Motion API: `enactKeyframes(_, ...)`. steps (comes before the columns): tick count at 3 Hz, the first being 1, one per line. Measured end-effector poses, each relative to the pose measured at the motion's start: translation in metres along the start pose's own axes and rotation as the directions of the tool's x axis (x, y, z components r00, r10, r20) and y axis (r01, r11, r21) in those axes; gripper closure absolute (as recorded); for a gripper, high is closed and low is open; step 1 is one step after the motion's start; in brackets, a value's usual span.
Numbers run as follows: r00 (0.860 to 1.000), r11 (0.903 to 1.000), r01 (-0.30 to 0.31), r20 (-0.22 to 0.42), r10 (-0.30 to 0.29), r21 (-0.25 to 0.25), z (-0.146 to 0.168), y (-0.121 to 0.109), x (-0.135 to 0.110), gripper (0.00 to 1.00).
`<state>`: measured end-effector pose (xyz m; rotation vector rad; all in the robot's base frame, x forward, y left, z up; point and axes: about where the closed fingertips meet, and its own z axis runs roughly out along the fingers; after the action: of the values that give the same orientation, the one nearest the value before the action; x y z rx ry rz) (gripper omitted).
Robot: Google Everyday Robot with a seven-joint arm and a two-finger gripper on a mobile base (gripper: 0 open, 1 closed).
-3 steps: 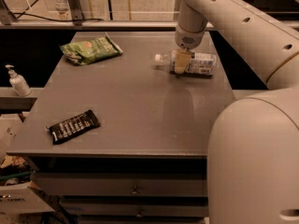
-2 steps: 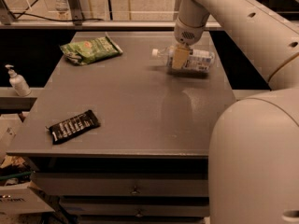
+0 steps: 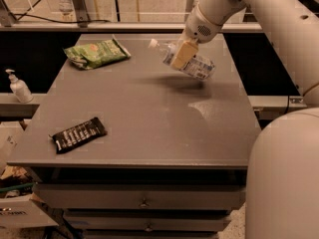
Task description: Place blue plastic bottle upright
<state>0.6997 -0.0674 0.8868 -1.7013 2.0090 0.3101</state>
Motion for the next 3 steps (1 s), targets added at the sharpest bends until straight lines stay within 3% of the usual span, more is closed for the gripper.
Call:
enactKeyframes(1,0.972,0.9991,0.032,0.235,-0.025,-0.028,-0.012,0.014,-0.038,1.0)
enactKeyframes(2,0.959,0.998,0.043,0.283,-0.028,-0.046,-0.011,0.02,-0.052,1.0)
enactKeyframes(3,0.96,0.9981,0.042,0.277,-0.028,-0.045,-0.01,0.019,-0.051,1.0)
